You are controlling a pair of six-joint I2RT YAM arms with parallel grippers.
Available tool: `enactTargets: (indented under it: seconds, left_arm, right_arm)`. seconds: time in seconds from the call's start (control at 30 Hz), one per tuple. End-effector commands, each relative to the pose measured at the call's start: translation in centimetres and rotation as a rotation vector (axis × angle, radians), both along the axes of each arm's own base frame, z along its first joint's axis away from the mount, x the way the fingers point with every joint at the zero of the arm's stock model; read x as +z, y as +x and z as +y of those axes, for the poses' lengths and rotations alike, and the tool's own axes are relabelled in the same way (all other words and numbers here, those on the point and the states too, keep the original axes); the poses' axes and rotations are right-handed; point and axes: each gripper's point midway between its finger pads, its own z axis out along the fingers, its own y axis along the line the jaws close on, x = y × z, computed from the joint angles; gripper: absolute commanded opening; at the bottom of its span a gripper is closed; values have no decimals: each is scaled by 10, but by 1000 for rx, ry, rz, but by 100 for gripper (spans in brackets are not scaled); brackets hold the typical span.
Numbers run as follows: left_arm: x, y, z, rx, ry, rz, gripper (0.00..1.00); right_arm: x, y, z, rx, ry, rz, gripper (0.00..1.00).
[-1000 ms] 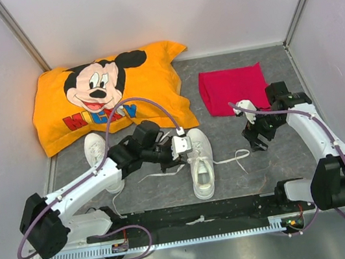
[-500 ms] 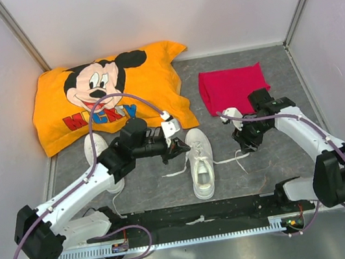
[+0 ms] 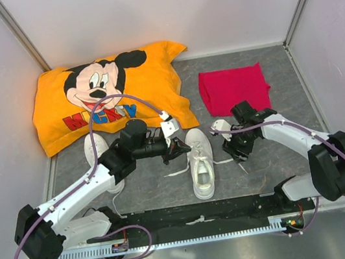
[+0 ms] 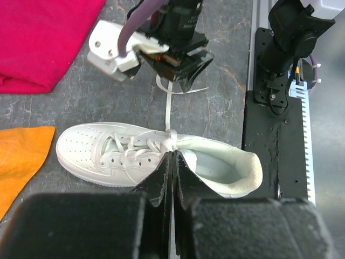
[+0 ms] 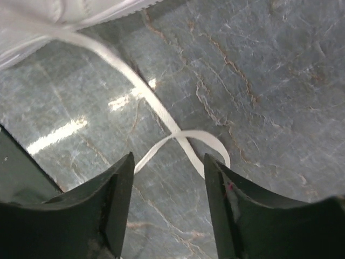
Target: Tie the shoes
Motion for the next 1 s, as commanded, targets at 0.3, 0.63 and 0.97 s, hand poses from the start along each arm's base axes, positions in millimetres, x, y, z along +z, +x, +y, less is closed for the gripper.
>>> enactTargets:
  seconds: [0.3,0.63,0.97]
  left_arm:
    - [9,-2,-1,-19,-49,-12,2]
    - [3,-1,3,-16,-44,-13,2]
    - [1,-1,4,-16,-40,-11,1]
  right_arm:
    - [-30,18,-15,-40,-159,-17,59]
    - [-20,11,-10,-59,-113,-19,34]
    - [38,18,-43,-81,-97,-97,15]
